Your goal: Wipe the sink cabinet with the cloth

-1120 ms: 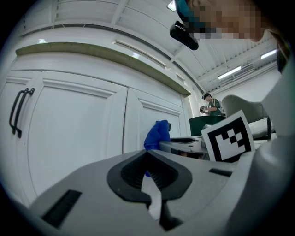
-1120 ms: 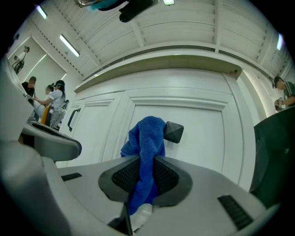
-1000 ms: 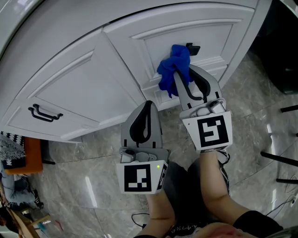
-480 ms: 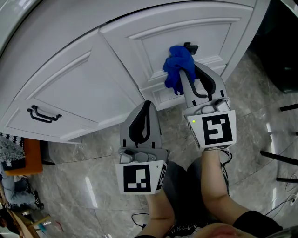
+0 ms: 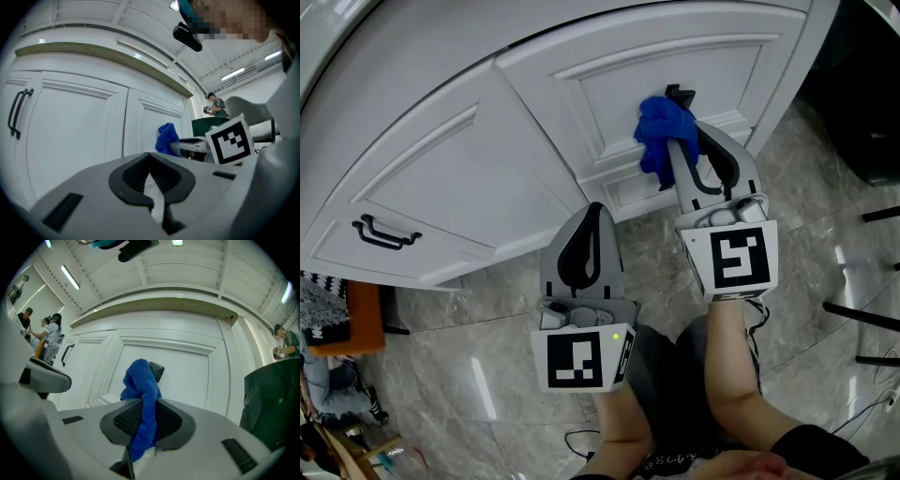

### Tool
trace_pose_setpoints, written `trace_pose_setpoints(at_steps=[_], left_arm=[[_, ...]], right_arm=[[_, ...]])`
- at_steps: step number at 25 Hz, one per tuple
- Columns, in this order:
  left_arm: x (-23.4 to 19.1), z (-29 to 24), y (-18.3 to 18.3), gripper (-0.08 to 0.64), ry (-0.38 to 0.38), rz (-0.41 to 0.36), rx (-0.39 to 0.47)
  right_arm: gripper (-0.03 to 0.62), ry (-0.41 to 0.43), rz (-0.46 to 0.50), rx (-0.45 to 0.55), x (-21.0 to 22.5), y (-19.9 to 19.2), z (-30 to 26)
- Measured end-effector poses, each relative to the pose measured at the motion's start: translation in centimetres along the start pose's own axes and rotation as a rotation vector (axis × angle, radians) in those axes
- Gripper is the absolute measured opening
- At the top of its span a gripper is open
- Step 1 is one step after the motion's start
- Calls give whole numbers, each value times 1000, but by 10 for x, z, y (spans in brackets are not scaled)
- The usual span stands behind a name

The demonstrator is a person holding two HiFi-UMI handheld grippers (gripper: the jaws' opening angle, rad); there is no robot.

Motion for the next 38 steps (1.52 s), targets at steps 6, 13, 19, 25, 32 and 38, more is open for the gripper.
trace_pose_setpoints(at_steps=[6,13,19,25,32,38], left_arm=[[2,-2,-1,5,-5,1,-2],[4,-5,-4,5,-8,0,-8],[4,-7,-6,5,-6,-2,-14],[3,-8,-7,5,-7,-1,-13],[4,-9,-8,5,-12,1,-15],[4,-9,-8,5,-13,2,-14]], right_arm=[[81,-8,25,-9,2,-2,1],[80,-18,24,-12,9,-5,2],[80,-24,-4,-12,12,-5,3],[80,-34,-2,-17,15,-8,4],[80,-53,3,-27,21,-13,6],[80,-93,-5,-39,35,-22,10]])
Point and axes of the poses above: the fingertips, and each gripper's own axes: z backward along the fingers, x to its right, y out of its top, the point moved 1 cm from there along z, backward along the fingers, and after that the axes turned 15 degrees about z, right-handed, at the moved point
